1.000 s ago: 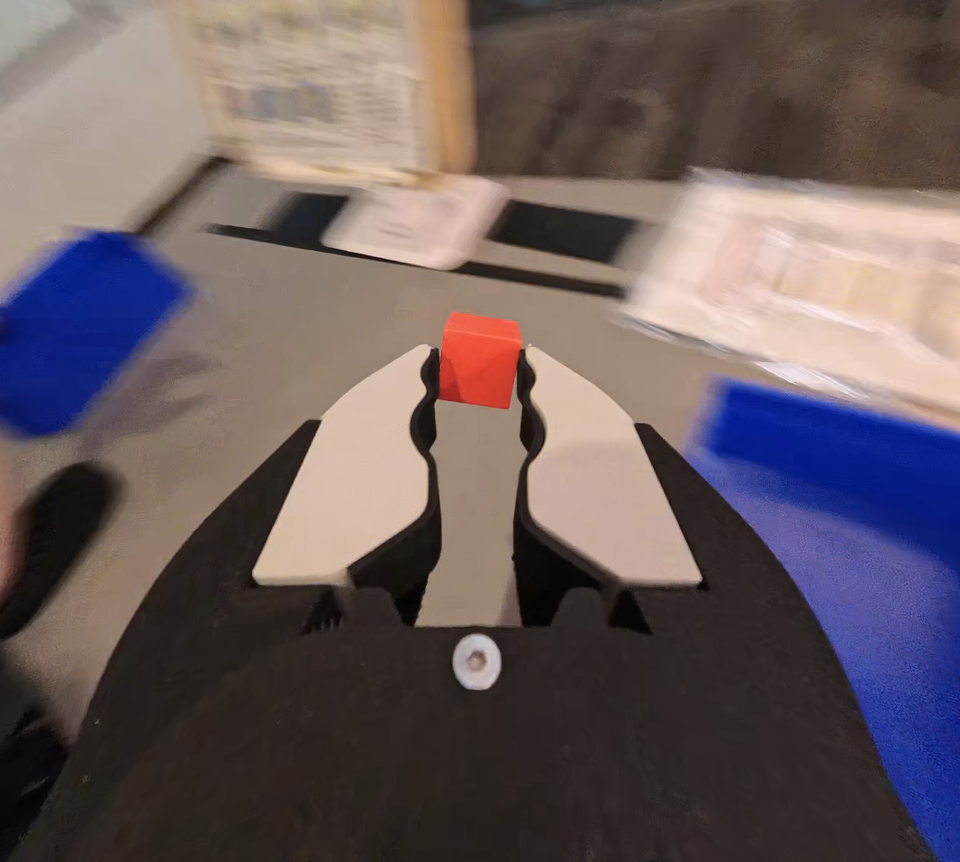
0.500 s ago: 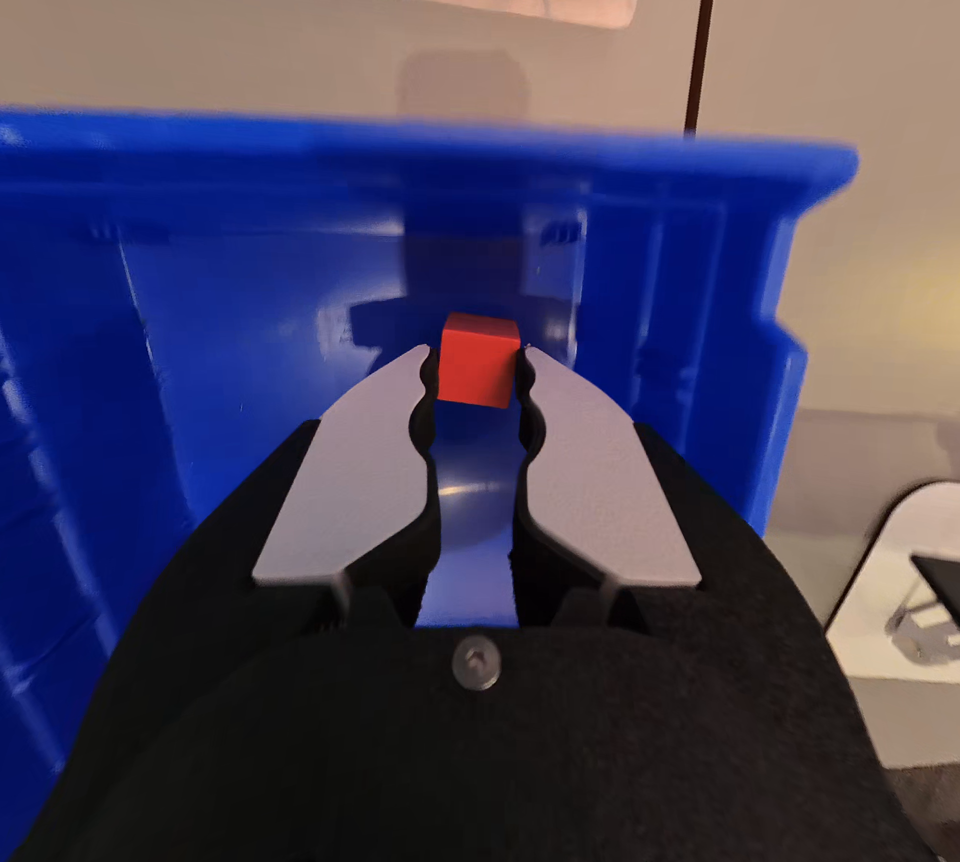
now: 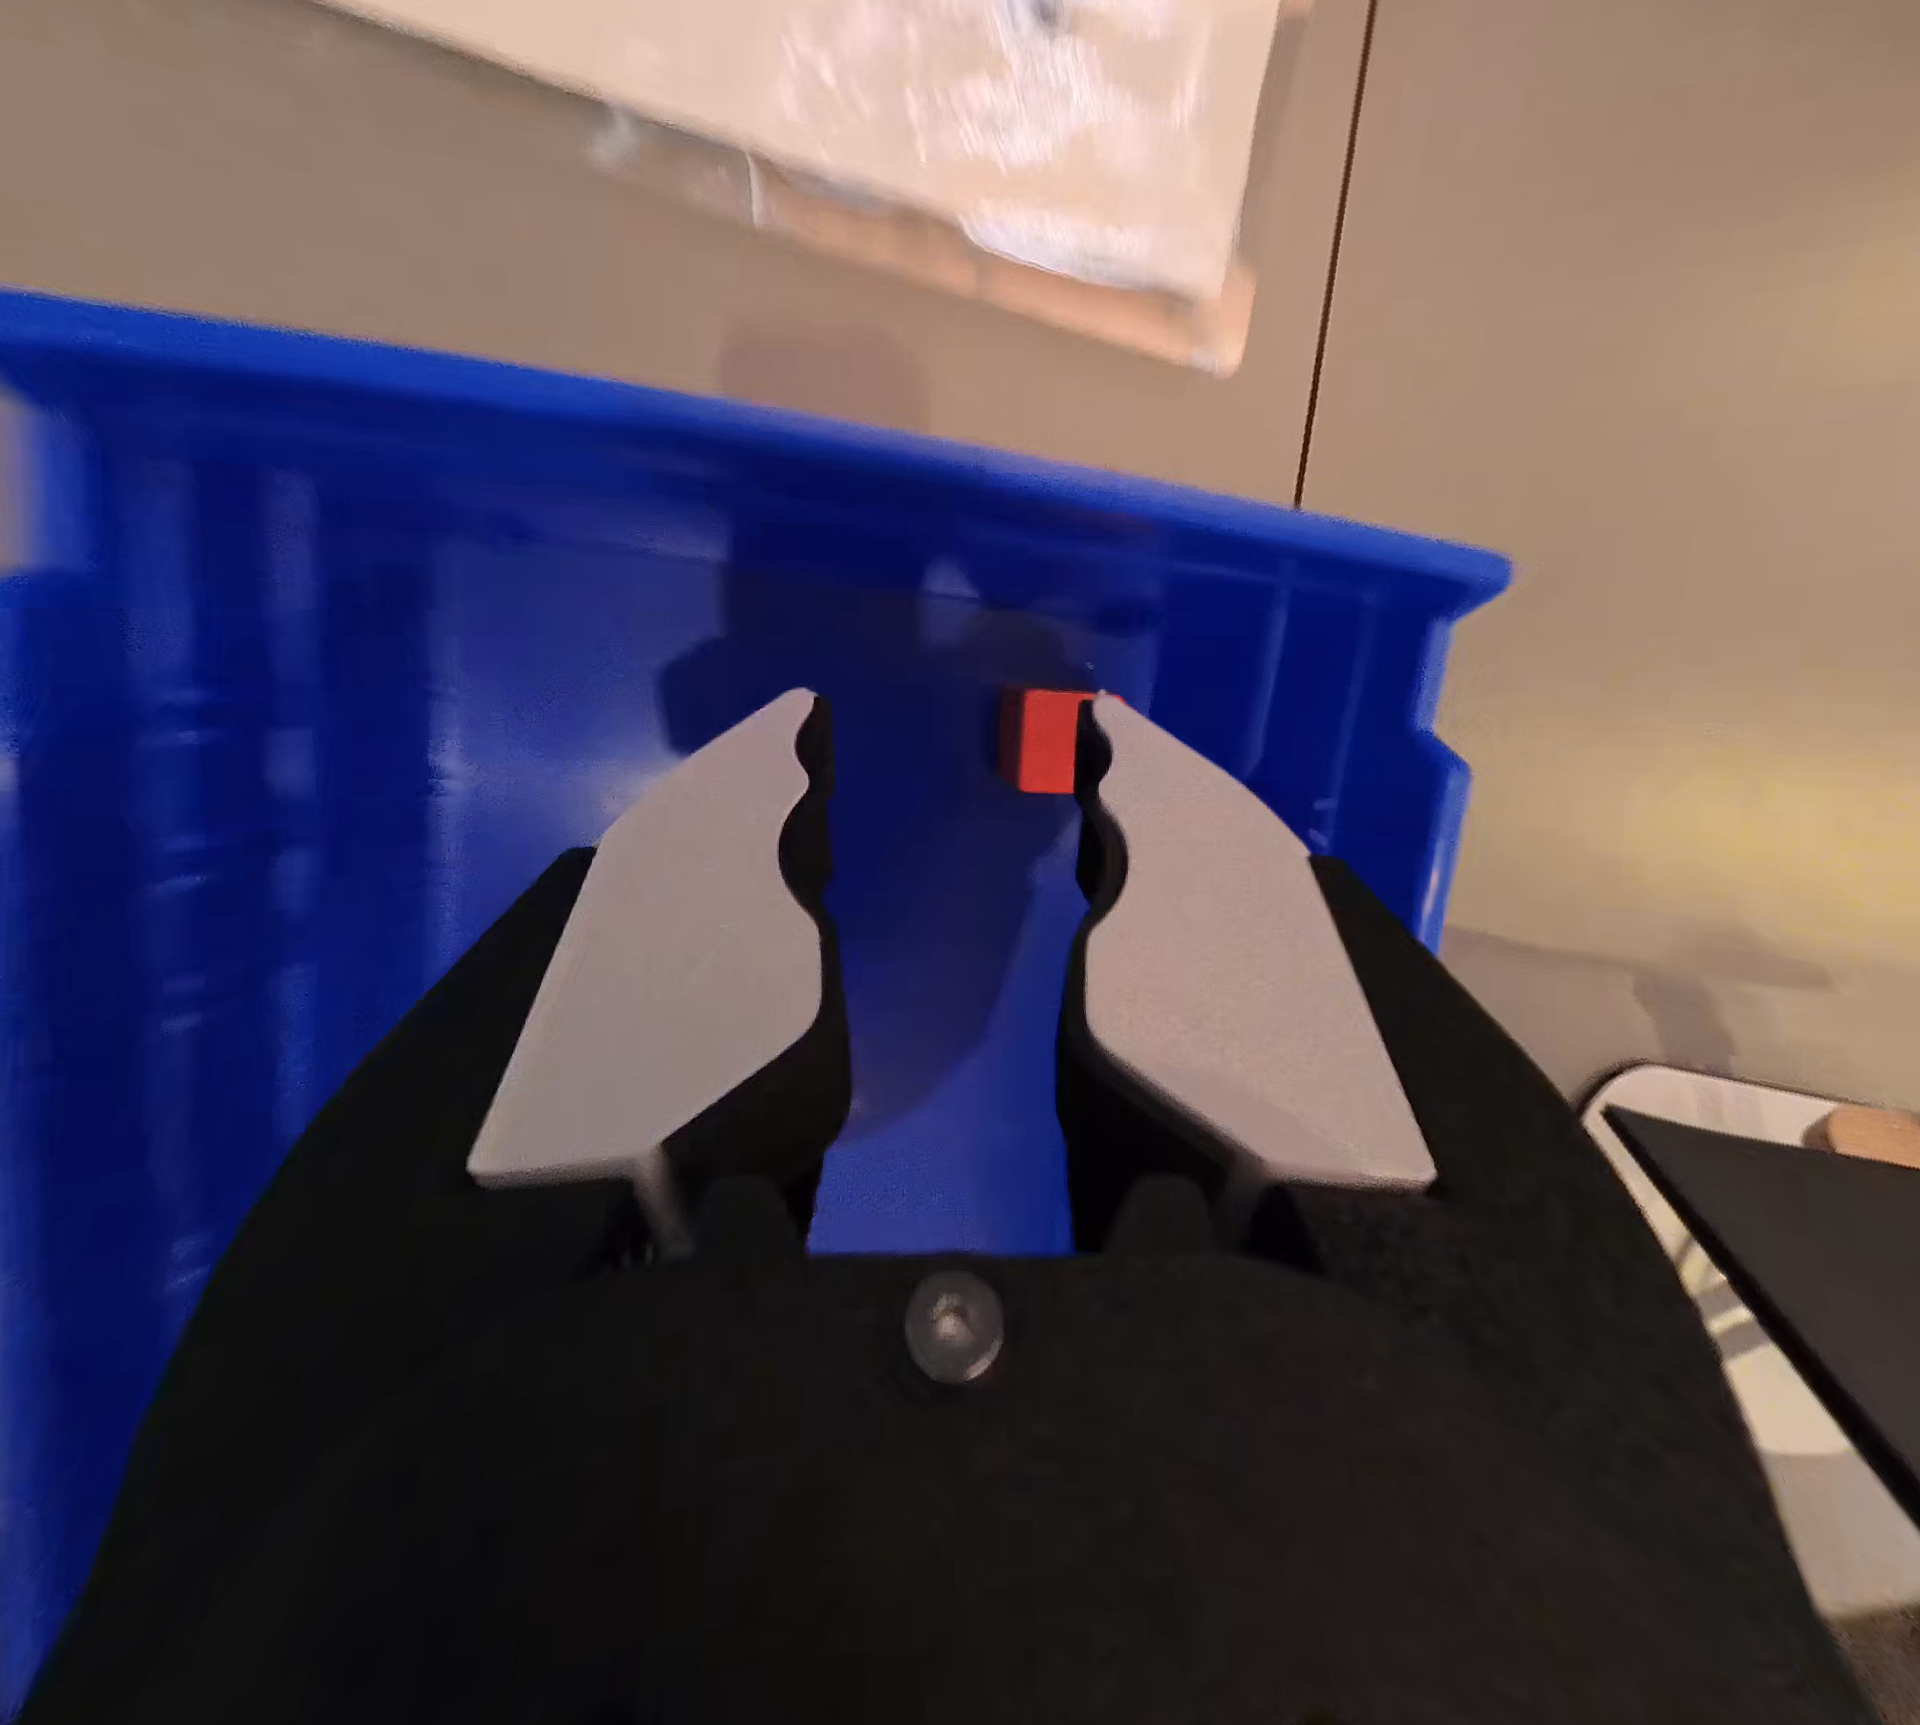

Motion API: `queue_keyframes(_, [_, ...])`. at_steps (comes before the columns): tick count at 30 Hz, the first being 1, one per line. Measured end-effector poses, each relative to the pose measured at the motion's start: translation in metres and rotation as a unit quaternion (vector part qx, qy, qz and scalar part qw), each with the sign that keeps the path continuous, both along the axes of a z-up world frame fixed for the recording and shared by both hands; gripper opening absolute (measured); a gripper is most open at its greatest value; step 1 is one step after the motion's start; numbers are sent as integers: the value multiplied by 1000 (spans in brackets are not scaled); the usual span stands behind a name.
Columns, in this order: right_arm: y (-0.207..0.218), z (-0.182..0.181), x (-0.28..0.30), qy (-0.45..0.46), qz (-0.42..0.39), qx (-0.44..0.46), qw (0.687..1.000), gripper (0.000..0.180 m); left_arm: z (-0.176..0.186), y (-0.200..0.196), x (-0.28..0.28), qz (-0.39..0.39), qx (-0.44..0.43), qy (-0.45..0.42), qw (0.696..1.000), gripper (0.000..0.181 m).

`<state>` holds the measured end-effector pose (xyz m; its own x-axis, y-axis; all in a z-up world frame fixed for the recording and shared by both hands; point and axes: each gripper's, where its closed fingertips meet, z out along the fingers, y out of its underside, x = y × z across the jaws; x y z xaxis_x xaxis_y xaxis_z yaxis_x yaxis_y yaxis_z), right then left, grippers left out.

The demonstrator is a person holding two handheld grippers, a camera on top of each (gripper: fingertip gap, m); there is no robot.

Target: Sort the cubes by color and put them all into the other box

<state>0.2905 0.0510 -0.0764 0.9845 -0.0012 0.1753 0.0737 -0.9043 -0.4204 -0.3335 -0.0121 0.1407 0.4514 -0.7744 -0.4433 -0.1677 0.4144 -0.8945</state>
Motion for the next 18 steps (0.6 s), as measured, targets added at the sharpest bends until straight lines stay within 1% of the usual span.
queue_keyframes(2, [5,48,-35,13,12,80,997,45,7,1,-8,17,5,-8,1000,36])
queue_keyframes(4, [4,104,-92,50,48,187,980,45,12,5,-22,51,18,-7,999,36])
queue_keyframes(6, [-8,157,-169,131,114,278,945,43,20,7,-42,89,30,-11,996,36])
queue_keyframes(8, [-26,200,-246,214,192,343,894,40,29,5,-60,112,39,-26,993,35])
queue_keyframes(9, [-37,215,-282,251,237,358,868,39,34,3,-68,120,44,-36,991,34])
queue_keyframes(11, [-59,233,-346,324,323,356,815,36,42,-2,-80,129,52,-53,989,31])
queue_keyframes(12, [-69,236,-371,346,361,345,795,36,44,-4,-83,132,54,-58,988,30])
queue_keyframes(14, [-79,231,-406,366,410,332,766,37,46,-3,-90,151,53,-60,985,30])
queue_keyframes(15, [-77,226,-416,368,417,327,764,35,47,-2,-94,166,55,-57,983,30])
queue_keyframes(18, [-62,204,-425,350,417,288,788,35,50,0,-113,224,61,-47,971,32])
